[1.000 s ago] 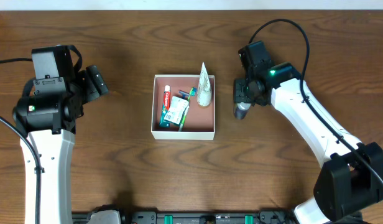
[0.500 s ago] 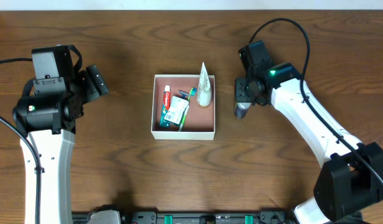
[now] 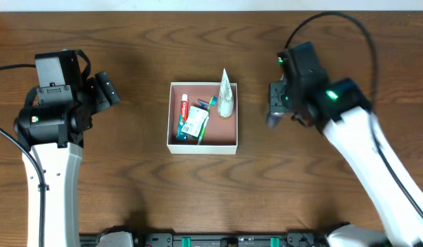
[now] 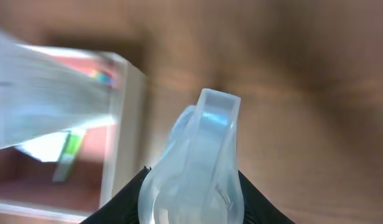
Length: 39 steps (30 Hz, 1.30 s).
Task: Pack container
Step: 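Grasp the clear soap pump bottle with the right gripper, then carry the bottle left with right gripper and release it in the box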
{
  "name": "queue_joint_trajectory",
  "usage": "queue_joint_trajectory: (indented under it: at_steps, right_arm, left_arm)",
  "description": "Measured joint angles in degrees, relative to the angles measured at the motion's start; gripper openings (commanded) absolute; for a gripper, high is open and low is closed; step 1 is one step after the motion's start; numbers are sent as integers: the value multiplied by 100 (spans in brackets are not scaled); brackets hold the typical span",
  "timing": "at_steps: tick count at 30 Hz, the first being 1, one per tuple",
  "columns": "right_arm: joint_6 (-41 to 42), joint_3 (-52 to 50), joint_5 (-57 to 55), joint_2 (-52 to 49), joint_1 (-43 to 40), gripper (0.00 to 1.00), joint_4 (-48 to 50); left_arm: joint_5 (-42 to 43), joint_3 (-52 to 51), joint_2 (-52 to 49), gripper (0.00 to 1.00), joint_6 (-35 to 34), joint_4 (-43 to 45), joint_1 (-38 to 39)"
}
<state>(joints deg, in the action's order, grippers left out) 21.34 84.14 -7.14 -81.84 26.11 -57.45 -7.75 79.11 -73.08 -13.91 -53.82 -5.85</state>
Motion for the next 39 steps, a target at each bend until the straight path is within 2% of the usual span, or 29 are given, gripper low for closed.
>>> queue_joint_trajectory:
  at_steps: [4, 7, 14, 19, 28, 39]
  right_arm:
    - [9, 208, 13, 776, 544, 26, 72]
    - [37, 240, 129, 951, 988, 25, 66]
    - [87, 236, 431, 210, 1722, 25, 369]
    - [103, 232, 457, -564, 1794, 27, 780]
    - [103, 219, 197, -1698, 1790, 26, 802]
    - [105, 192, -76, -1860, 1790, 34, 433]
  left_arm:
    - [0, 0, 0, 98, 0, 2, 0]
    - [0, 0, 0, 98, 0, 2, 0]
    - [2, 0, 0, 98, 0, 2, 0]
    - [0, 0, 0, 98, 0, 2, 0]
    - [0, 0, 0, 98, 0, 2, 0]
    - [0, 0, 0, 98, 0, 2, 0]
